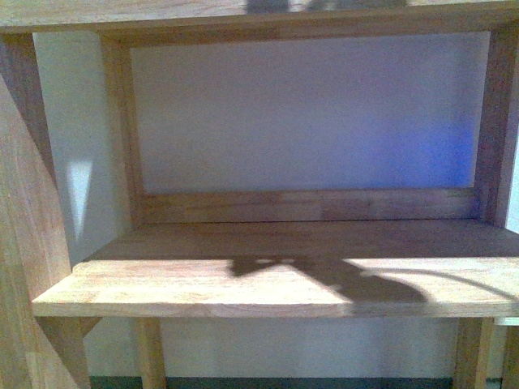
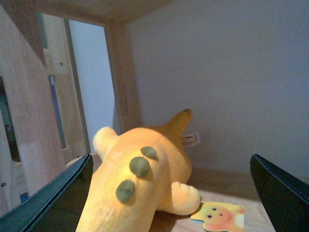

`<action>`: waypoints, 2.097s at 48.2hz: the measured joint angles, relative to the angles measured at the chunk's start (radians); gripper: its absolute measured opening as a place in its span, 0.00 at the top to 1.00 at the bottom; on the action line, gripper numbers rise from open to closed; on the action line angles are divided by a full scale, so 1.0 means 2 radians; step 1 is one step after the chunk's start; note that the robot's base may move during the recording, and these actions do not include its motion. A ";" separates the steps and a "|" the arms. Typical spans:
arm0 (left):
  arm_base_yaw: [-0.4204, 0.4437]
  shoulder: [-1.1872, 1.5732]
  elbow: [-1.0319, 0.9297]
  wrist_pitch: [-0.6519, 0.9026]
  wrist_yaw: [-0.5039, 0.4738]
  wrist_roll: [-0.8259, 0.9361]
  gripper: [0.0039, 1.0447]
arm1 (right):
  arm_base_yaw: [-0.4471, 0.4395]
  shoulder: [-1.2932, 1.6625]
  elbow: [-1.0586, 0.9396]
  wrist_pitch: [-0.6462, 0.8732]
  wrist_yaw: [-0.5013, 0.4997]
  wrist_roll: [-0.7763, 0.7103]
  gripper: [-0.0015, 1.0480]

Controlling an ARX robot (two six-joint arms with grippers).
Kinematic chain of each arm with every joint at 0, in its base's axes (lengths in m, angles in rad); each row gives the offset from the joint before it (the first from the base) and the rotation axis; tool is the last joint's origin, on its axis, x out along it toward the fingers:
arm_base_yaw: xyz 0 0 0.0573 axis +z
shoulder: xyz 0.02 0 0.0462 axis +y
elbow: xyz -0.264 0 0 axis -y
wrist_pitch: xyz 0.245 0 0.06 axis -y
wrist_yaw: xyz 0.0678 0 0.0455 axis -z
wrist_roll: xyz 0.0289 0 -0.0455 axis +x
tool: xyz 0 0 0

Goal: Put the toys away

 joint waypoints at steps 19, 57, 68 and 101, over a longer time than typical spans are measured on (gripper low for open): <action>0.000 0.000 0.000 0.000 0.000 0.000 0.06 | -0.101 -0.300 -0.336 0.060 -0.009 -0.098 0.06; 0.000 0.000 0.000 0.000 0.000 0.000 0.06 | -0.278 -0.623 -0.736 -0.128 -0.030 -0.070 0.28; 0.000 0.000 0.000 0.000 0.000 0.000 0.06 | -0.212 -0.658 -0.777 -0.128 0.047 -0.104 0.64; 0.000 0.000 0.000 0.000 0.000 0.000 0.06 | -0.152 -0.710 -0.845 -0.112 0.089 -0.112 0.97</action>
